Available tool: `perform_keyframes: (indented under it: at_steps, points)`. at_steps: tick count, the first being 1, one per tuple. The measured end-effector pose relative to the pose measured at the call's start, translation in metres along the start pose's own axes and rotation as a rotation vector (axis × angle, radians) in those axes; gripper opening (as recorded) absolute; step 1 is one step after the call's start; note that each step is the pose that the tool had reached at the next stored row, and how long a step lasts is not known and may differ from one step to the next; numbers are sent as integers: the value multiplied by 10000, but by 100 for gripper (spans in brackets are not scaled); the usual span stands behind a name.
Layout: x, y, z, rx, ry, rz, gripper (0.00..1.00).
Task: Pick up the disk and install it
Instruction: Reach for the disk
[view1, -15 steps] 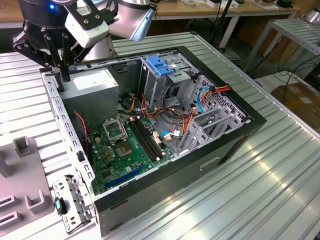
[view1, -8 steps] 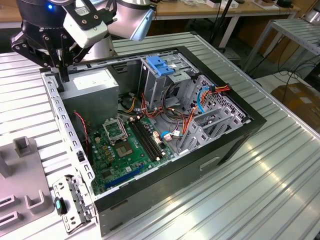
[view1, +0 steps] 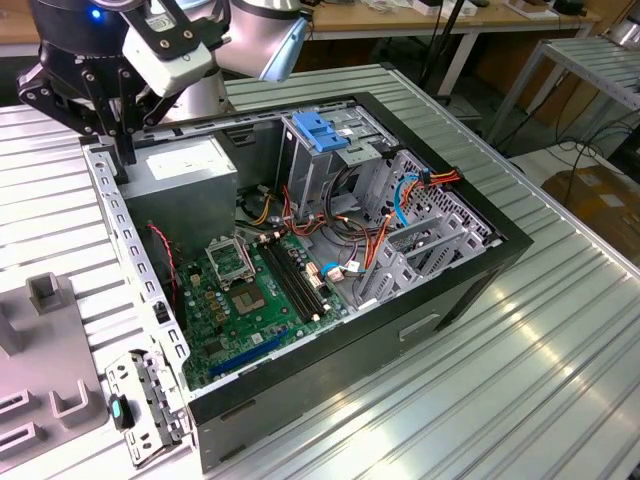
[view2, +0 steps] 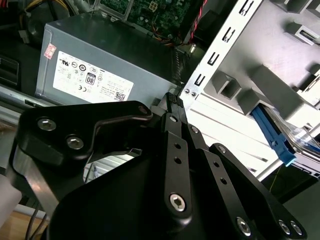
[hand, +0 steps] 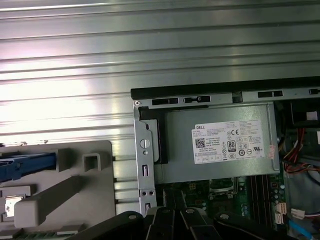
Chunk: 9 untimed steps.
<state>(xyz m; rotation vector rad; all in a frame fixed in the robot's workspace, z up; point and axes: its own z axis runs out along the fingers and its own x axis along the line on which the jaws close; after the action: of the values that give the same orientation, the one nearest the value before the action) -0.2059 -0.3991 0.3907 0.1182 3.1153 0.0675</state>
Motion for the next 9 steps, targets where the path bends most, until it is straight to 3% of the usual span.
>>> perform_keyframes:
  at_steps: [9]
  points:
    - [33,-3,0,0,0,0,11]
